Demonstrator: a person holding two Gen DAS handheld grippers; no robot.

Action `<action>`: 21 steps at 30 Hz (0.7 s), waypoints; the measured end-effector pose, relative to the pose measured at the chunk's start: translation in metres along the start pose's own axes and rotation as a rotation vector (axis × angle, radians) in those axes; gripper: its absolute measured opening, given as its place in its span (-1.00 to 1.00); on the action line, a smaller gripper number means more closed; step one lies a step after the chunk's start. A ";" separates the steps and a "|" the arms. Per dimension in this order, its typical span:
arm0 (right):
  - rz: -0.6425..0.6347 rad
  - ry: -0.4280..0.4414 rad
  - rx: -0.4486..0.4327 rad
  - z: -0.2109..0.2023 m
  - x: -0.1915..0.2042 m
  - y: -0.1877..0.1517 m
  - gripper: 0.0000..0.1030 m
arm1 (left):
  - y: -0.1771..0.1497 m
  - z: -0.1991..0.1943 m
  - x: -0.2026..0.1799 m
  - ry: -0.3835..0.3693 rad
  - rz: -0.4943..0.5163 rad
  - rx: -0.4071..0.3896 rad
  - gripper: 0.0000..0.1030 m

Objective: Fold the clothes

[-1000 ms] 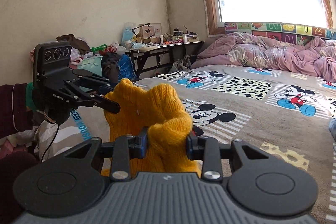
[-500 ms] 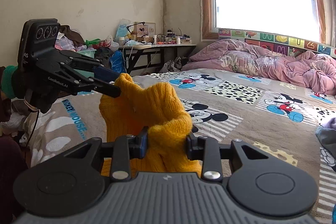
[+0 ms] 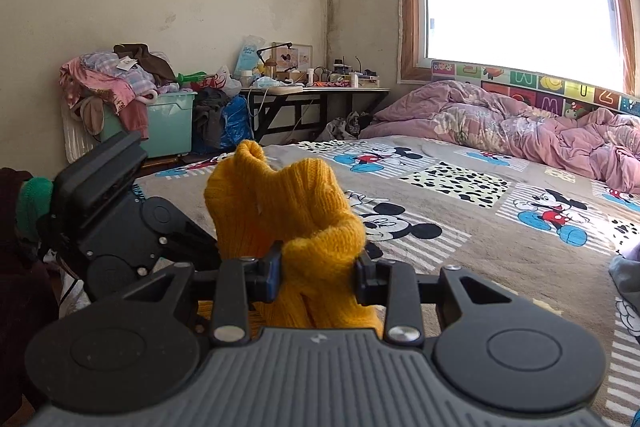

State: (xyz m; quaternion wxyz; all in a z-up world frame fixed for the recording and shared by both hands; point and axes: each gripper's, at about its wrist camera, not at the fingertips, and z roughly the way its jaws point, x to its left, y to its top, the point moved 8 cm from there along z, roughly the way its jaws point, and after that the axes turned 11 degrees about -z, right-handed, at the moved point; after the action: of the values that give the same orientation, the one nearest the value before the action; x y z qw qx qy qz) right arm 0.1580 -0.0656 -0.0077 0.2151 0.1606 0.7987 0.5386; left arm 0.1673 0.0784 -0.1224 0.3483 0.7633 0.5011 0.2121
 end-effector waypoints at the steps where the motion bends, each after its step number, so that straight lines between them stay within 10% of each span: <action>1: -0.006 0.001 0.004 0.001 0.001 -0.001 -0.33 | -0.001 -0.001 -0.003 -0.004 0.016 -0.001 -0.25; 9: -0.008 -0.002 0.008 0.000 0.001 -0.003 -0.33 | 0.000 -0.064 0.005 -0.053 0.014 -0.101 -0.04; 12: -0.041 0.000 0.019 -0.003 0.006 -0.003 -0.33 | 0.024 -0.104 0.032 -0.104 -0.074 -0.199 0.35; 21: -0.104 0.013 0.041 -0.005 0.021 -0.003 -0.33 | 0.100 -0.072 0.087 -0.285 -0.142 -0.177 0.58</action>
State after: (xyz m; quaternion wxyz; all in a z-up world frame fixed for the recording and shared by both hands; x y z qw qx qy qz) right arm 0.1377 -0.0607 -0.0127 0.2342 0.1194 0.8182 0.5112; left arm 0.2163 0.1554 -0.0023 0.4957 0.7147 0.4786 0.1199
